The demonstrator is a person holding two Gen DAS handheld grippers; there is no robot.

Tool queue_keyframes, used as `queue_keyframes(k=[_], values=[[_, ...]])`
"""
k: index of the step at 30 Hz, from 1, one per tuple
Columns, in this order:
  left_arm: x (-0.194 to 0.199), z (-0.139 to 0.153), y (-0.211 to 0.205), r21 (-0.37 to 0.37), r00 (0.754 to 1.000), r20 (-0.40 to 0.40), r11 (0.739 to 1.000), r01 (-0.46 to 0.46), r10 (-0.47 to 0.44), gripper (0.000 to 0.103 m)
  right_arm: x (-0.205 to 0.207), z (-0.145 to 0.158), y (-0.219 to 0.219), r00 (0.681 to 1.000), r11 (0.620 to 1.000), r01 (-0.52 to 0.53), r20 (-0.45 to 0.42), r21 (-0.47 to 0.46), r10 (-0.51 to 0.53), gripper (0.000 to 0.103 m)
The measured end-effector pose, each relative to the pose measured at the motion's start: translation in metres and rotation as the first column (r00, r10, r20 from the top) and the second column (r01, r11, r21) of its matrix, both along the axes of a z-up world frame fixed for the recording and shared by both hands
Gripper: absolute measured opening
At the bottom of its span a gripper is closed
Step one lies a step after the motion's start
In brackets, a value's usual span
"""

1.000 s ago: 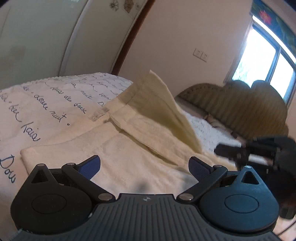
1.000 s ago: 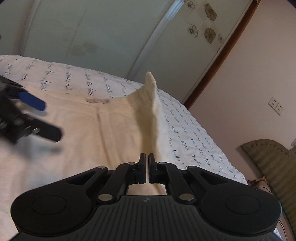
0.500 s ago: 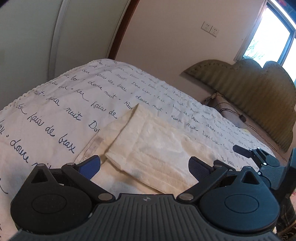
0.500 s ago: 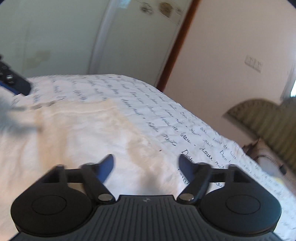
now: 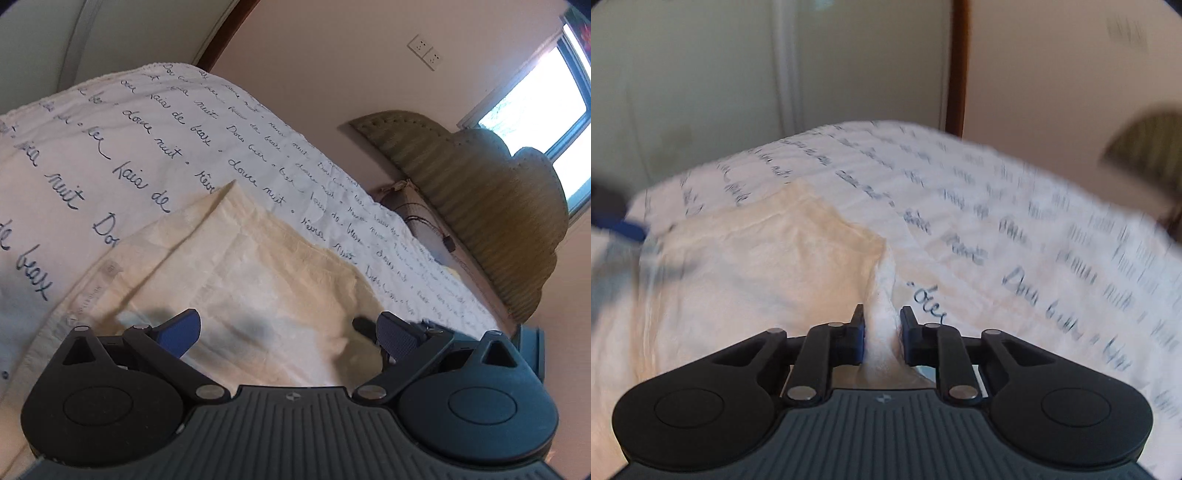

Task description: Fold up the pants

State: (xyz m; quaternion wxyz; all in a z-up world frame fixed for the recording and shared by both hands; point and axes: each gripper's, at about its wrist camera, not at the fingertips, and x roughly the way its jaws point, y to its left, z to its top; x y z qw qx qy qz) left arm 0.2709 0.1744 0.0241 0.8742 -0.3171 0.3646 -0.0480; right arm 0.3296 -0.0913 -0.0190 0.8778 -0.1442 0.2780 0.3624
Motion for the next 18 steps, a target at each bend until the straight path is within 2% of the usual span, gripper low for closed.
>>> queue_keyframes(k=[2,5,8,10,11,12,13,14,16,18], values=[[0.008,-0.001,0.004,-0.085,1.0,0.002,0.996,-0.012,0.012,0.102,-0.043,0.011,0.01,0.986,0.995,-0.047,0.154,-0.083,0.06,0.018],[0.013,-0.001,0.01,-0.168,1.0,0.013,0.986,-0.018,0.02,0.102,-0.114,0.016,0.027,0.915,0.956,-0.11,0.348,-0.271,0.204,0.018],[0.012,-0.001,0.014,-0.174,0.998,0.02,0.983,-0.052,0.056,0.102,-0.169,0.007,0.035,0.838,0.9,-0.155,0.428,-0.408,0.338,0.018],[0.01,-0.004,0.015,-0.156,0.996,0.007,0.984,-0.083,0.085,0.099,-0.193,0.002,0.034,0.814,0.881,-0.178,0.437,-0.439,0.382,0.014],[0.007,-0.006,0.017,-0.153,0.995,0.007,0.983,-0.101,0.103,0.086,-0.198,0.0,0.033,0.816,0.883,-0.184,0.435,-0.431,0.382,0.014],[0.004,-0.007,0.017,-0.154,0.994,0.008,0.983,-0.104,0.107,0.054,-0.2,-0.001,0.032,0.827,0.891,-0.179,0.426,-0.418,0.366,0.014],[0.002,-0.009,0.016,-0.156,0.996,0.001,0.983,-0.093,0.094,0.036,-0.2,-0.003,0.031,0.836,0.899,-0.166,0.425,-0.406,0.346,0.014],[0.001,-0.012,0.016,-0.162,0.997,-0.01,0.984,-0.075,0.074,0.014,-0.2,-0.005,0.029,0.84,0.908,-0.146,0.436,-0.393,0.323,0.014],[-0.005,-0.014,0.013,-0.148,0.997,-0.004,0.986,-0.074,0.074,0.002,-0.199,-0.008,0.03,0.855,0.921,-0.112,0.436,-0.374,0.281,0.014],[-0.011,-0.014,0.01,-0.114,0.996,0.027,0.99,-0.077,0.081,0.001,-0.204,-0.005,0.026,0.859,0.929,-0.095,0.442,-0.356,0.258,0.015]])
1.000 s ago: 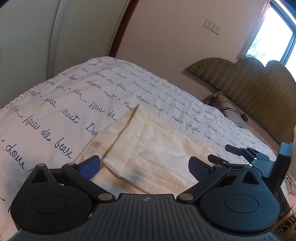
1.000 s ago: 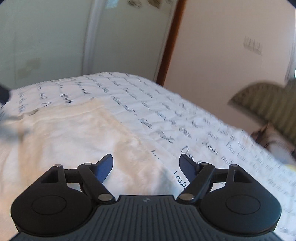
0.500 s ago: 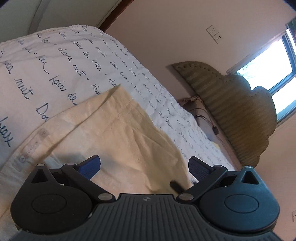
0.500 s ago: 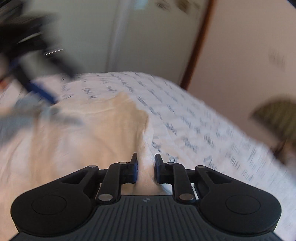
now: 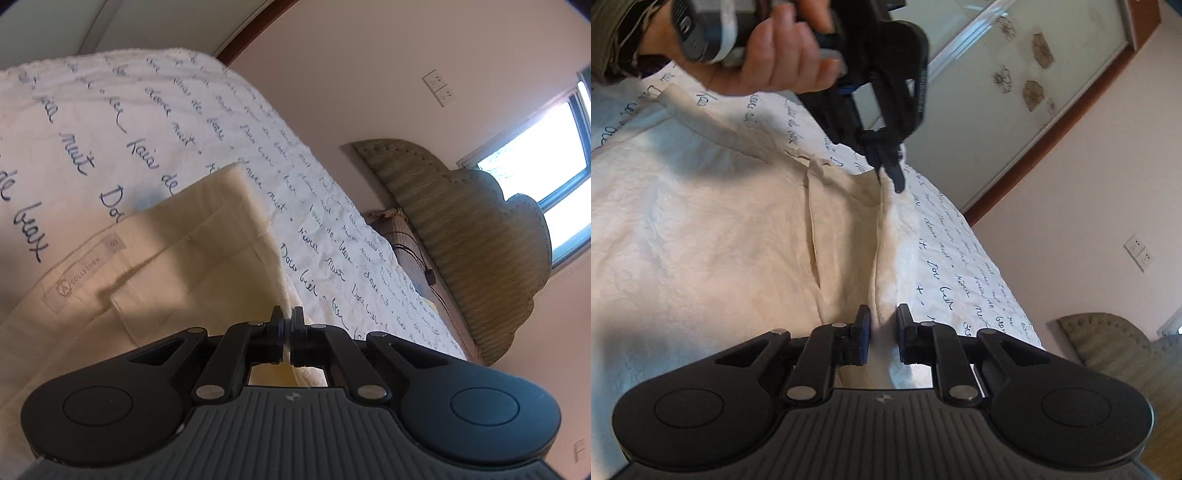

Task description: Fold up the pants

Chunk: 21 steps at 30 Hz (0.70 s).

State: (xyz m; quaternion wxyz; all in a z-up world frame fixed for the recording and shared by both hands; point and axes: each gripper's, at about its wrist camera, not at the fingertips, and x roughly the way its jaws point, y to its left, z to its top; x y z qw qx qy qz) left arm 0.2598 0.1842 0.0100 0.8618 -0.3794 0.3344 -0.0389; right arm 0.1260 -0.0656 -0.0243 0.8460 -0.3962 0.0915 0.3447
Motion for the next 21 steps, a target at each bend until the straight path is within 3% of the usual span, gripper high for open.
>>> queue_keyframes(k=[2,4,11,12,16,21], values=[[-0.007,0.002,-0.002,0.02,1.0,0.025,1.0,-0.014,0.013,0.001,-0.002,0.004,-0.008,1.0,1.0,0.026,0.004,0.005,-0.026,0.018],[-0.017,0.005,-0.005,0.032,0.998,0.054,0.999,-0.02,0.018,0.001,-0.001,0.005,-0.019,0.997,0.997,0.071,0.022,-0.012,-0.071,0.032],[-0.056,0.019,-0.016,0.116,0.986,0.161,0.992,-0.051,0.031,0.001,0.013,-0.014,-0.049,0.969,0.956,0.242,0.098,-0.167,-0.228,0.031],[-0.063,0.02,-0.019,0.131,0.985,0.17,0.99,-0.056,0.033,0.001,0.014,-0.018,-0.051,0.964,0.947,0.258,0.121,-0.189,-0.238,0.031],[-0.091,0.018,-0.027,0.178,0.98,0.196,0.983,-0.049,0.013,0.001,0.017,-0.034,-0.047,0.952,0.909,0.295,0.177,-0.293,-0.251,0.005],[-0.126,0.017,-0.026,0.194,0.975,0.223,0.98,-0.046,0.002,0.001,-0.016,-0.03,-0.042,0.956,0.905,0.277,0.188,-0.322,-0.225,0.004]])
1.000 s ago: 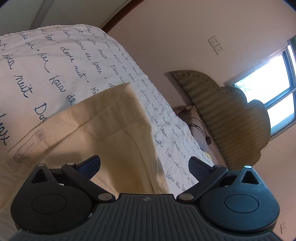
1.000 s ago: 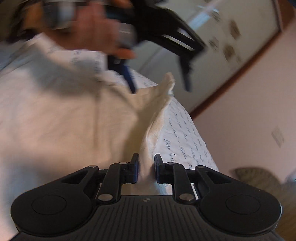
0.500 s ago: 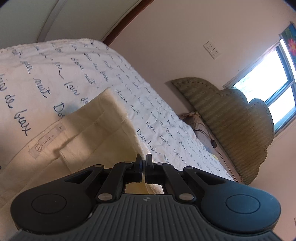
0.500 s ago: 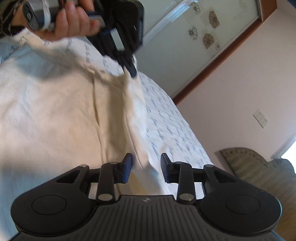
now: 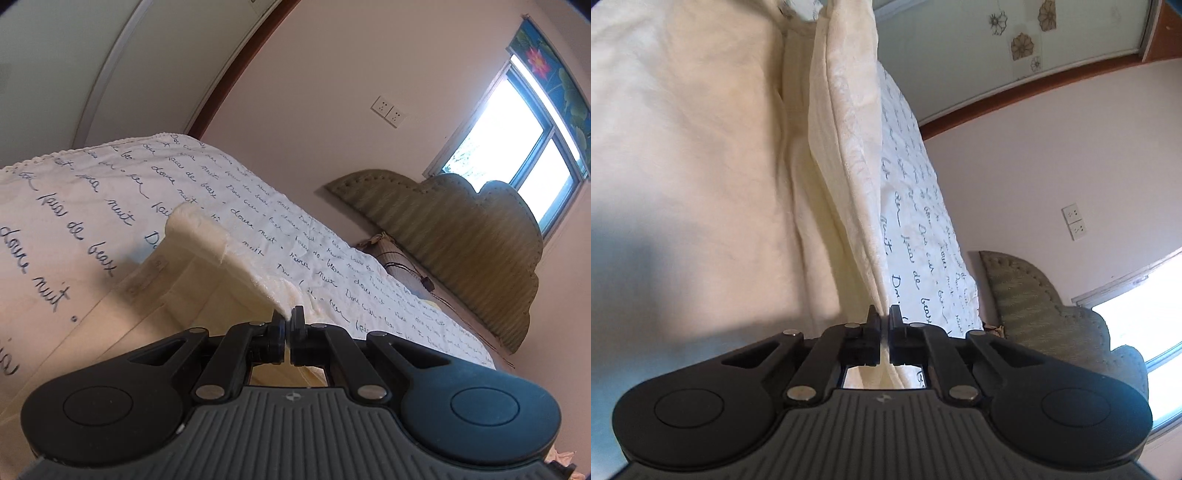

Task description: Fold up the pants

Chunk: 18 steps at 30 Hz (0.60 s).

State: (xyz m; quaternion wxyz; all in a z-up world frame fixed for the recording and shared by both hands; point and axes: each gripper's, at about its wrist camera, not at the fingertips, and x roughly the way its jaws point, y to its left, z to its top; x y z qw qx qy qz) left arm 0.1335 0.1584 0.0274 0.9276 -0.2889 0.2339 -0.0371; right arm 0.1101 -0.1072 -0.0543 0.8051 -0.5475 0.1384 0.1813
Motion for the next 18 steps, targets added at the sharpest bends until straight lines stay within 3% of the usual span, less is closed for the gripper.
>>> queue_keyframes(k=[3,10,18], values=[[-0.025,0.0,0.004,-0.025,1.0,0.018,1.0,0.014,-0.014,0.001,-0.032,0.015,-0.003,1.0,0.999,0.0,-0.013,0.047,0.0,0.004],[-0.087,0.001,0.01,-0.005,0.997,0.072,1.0,0.031,-0.03,0.001,-0.111,0.04,-0.001,0.993,0.986,-0.038,-0.106,0.161,0.055,0.004],[-0.118,-0.028,0.006,0.025,0.999,-0.011,0.999,0.042,-0.042,0.001,-0.154,0.012,0.0,0.982,0.988,-0.033,-0.177,0.152,0.06,0.004]])
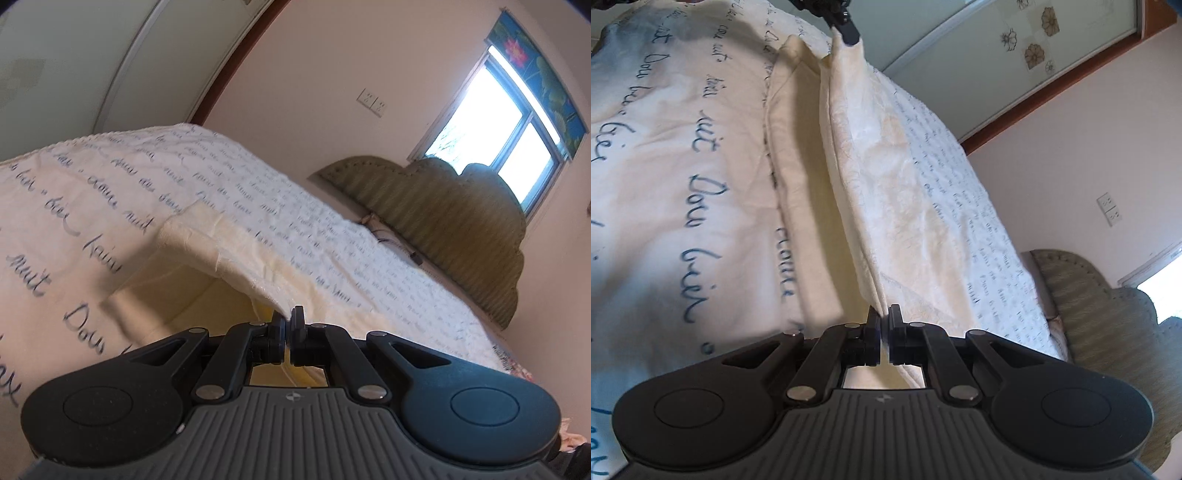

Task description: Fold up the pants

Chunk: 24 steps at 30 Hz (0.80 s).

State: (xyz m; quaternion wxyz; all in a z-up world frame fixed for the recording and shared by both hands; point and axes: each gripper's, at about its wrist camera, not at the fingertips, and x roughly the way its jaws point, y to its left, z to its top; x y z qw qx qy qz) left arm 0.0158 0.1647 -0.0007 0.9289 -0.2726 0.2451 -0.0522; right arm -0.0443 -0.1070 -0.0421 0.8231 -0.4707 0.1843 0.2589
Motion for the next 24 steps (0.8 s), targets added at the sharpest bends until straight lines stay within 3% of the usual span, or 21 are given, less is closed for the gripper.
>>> queue_keyframes(k=[8,15,21,24], values=[[0.0,-0.035,0.011,-0.023,0.991,-0.121,0.998,-0.055,0.052,0.001,-0.009,-0.007,0.006,0.999,1.0,-0.011,-0.039,0.025,0.012,0.004],[-0.007,-0.036,0.007,-0.001,0.991,-0.123,0.998,-0.055,0.055,0.001,-0.011,-0.007,0.001,0.999,0.998,0.014,-0.049,0.061,-0.011,0.003],[-0.005,-0.035,-0.011,0.117,0.989,-0.118,0.99,-0.072,0.086,0.004,-0.01,-0.013,0.002,0.997,0.996,0.035,-0.078,0.084,-0.029,0.003],[-0.004,-0.031,-0.019,0.197,0.988,-0.128,0.978,-0.065,0.091,0.012,-0.009,-0.016,0.002,0.996,0.993,0.048,-0.08,0.108,-0.04,0.005]])
